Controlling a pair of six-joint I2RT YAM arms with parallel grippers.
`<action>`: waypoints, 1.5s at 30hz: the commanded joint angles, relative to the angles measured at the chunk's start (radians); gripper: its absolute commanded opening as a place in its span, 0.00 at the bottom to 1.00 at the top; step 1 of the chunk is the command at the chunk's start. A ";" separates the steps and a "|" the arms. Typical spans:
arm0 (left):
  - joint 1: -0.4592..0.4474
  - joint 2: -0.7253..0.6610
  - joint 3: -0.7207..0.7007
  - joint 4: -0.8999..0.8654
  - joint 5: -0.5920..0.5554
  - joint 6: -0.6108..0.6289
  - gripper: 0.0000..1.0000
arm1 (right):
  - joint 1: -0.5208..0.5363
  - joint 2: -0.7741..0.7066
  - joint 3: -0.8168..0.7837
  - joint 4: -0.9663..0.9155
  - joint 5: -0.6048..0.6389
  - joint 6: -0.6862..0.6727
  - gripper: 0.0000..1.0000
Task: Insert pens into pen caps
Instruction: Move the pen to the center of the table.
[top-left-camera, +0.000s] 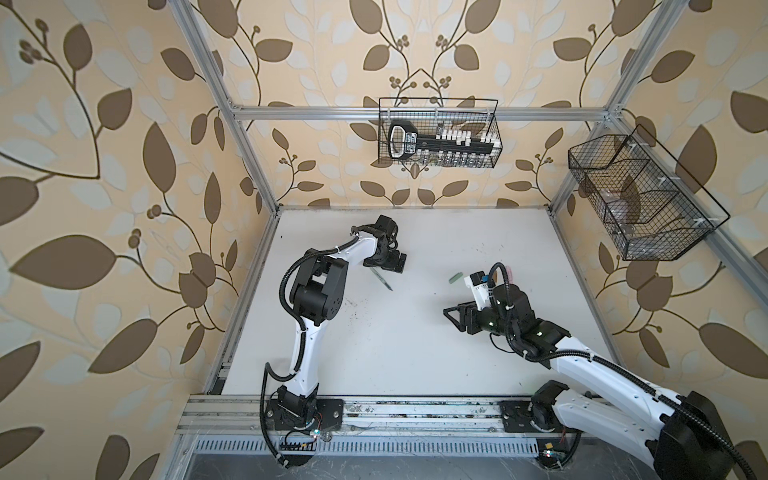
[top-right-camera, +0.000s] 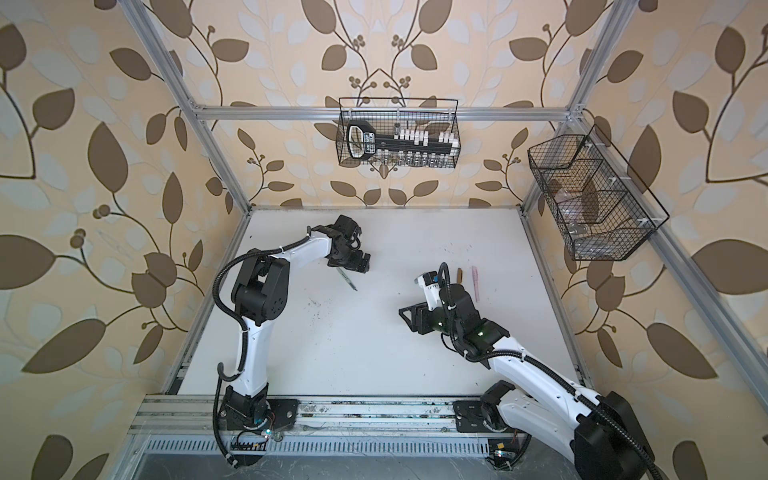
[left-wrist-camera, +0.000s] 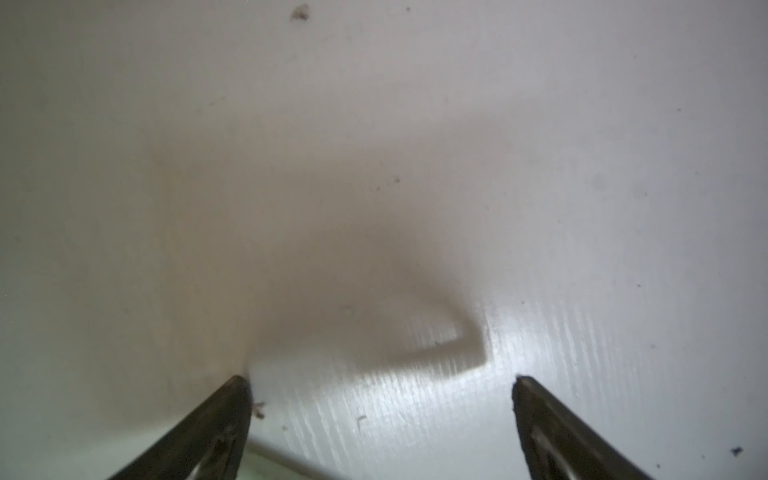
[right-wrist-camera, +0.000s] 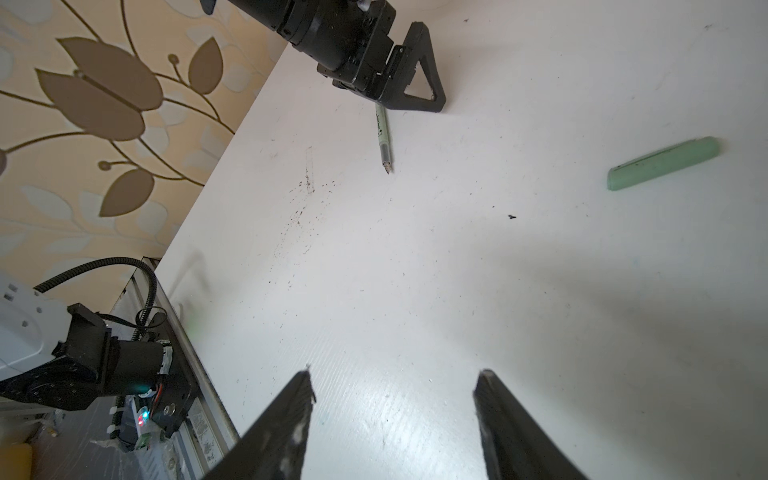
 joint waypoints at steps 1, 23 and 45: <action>0.014 0.008 -0.002 -0.047 -0.025 0.015 0.99 | -0.003 -0.004 -0.015 0.021 0.012 0.008 0.64; 0.014 -0.319 -0.427 0.000 0.041 -0.157 0.99 | -0.023 0.094 -0.005 0.077 -0.027 0.003 0.64; 0.025 -0.652 -0.690 0.098 0.049 -0.327 0.99 | 0.370 0.546 0.252 0.074 0.065 -0.061 0.39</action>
